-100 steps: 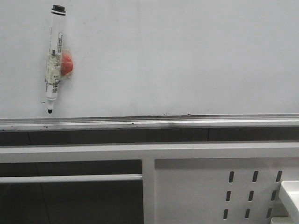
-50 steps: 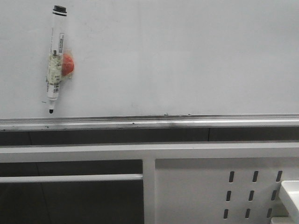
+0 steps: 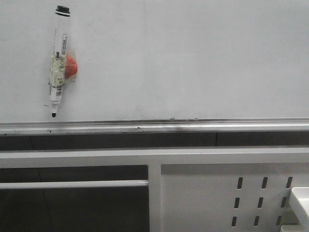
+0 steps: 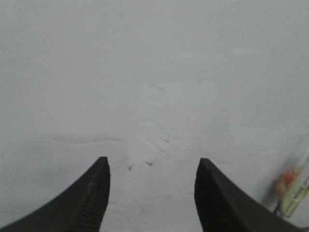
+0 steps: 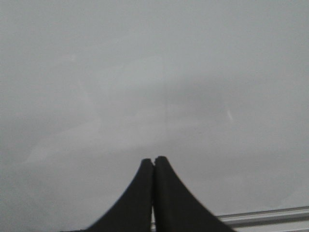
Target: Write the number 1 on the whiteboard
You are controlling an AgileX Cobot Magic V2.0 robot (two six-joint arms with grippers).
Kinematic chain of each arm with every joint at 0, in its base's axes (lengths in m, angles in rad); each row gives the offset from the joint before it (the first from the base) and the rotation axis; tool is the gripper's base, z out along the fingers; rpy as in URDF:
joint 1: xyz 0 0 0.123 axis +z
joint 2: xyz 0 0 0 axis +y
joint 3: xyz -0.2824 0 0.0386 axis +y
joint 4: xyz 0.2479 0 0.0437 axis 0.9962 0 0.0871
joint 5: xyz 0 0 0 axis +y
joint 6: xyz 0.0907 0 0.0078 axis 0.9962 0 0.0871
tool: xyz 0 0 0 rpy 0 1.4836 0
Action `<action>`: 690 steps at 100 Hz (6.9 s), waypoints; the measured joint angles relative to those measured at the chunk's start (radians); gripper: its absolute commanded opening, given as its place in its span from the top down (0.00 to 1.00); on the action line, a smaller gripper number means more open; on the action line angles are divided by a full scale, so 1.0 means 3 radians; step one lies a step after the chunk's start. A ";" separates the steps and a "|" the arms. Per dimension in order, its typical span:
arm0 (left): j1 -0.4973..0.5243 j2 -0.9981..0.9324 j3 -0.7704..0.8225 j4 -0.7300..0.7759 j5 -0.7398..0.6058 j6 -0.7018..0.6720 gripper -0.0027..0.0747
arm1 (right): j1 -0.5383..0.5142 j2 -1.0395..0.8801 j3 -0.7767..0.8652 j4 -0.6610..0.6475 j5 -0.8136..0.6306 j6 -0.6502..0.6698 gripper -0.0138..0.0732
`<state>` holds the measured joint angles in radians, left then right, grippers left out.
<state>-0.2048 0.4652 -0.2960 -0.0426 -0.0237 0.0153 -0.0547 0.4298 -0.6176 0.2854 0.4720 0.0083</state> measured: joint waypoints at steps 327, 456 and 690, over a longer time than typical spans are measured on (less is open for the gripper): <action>-0.1139 0.2855 -0.0387 0.3033 -0.2131 -0.0051 0.99 | 0.2612 0.2044 -0.1048 -0.0193 0.0718 -0.2200 0.36; -0.1139 0.2819 -0.0548 0.3168 -0.2019 -0.0076 0.87 | 0.2857 0.2637 -0.1332 -0.0274 0.0402 -0.2204 0.92; -0.1139 0.1120 0.0467 0.0061 -0.2205 -0.0076 0.99 | 0.2421 0.1580 0.0068 -0.1548 -0.1678 -0.0385 0.92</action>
<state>-0.5464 0.8013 -0.1560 -0.0243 -0.6853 -0.0074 0.6715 0.9037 -0.5971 -0.1790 -0.0314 -0.1072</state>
